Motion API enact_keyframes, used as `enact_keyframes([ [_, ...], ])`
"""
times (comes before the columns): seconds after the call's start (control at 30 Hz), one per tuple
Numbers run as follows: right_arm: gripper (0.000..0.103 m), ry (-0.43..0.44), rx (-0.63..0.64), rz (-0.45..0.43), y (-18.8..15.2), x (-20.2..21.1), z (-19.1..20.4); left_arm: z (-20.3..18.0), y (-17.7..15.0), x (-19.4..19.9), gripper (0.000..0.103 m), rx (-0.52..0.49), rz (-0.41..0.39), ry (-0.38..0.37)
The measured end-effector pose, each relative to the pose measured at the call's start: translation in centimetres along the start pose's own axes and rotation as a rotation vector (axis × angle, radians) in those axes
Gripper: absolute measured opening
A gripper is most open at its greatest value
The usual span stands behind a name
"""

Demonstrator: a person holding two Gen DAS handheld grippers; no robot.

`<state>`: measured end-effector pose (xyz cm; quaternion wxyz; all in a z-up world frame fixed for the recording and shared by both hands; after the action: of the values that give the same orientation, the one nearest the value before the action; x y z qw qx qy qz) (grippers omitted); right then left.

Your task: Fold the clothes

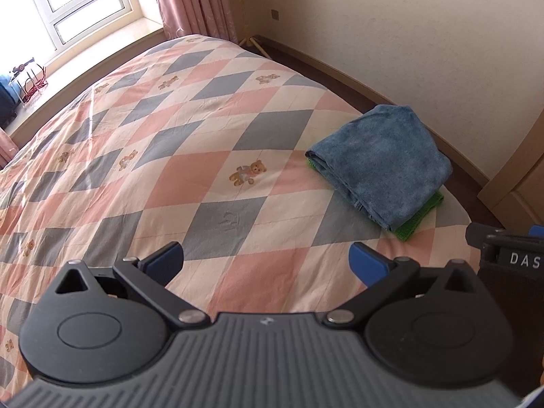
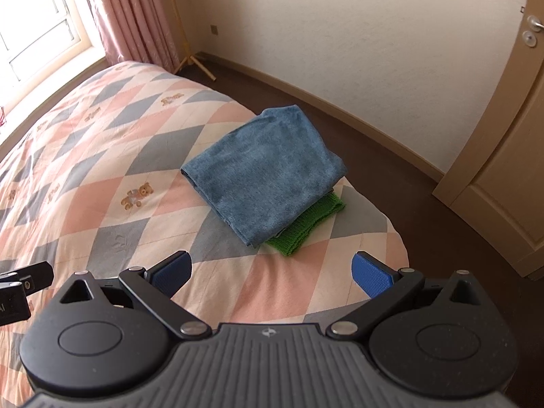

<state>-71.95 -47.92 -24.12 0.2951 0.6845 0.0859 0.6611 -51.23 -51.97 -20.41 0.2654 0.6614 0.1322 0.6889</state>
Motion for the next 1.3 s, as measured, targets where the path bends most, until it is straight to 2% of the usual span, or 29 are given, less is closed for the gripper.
enact_keyframes([
  [0.27,0.103,-0.02,0.023,0.005,1.2,-1.5,-2.4,-2.5,1.5,-1.8,0.102,-0.003,0.017,0.004],
  [0.57,0.103,-0.024,0.015,-0.005,2.2,-1.8,-4.9,-5.6,2.9,-2.4,0.102,-0.056,-0.007,-0.013],
  [0.97,0.103,-0.003,0.05,-0.011,2.8,-1.9,-4.2,-5.8,2.8,-3.8,0.102,-0.044,0.023,-0.002],
  [1.3,0.103,0.038,0.051,0.024,1.4,-3.2,-4.3,-6.7,1.9,-4.6,0.102,-0.057,0.051,0.002],
])
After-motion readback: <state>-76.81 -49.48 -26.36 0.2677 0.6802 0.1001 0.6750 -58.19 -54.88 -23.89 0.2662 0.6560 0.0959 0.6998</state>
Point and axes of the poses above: each gripper's, at about its wrist camera, not at the fingertips, and x roughly against the way its jaws point, z to its left, y to its top, the point moved 10 cm from there along -x, roughly the way its jaws point, and after that the axes turned 2 degrees about -y, right-handed, at the moved point
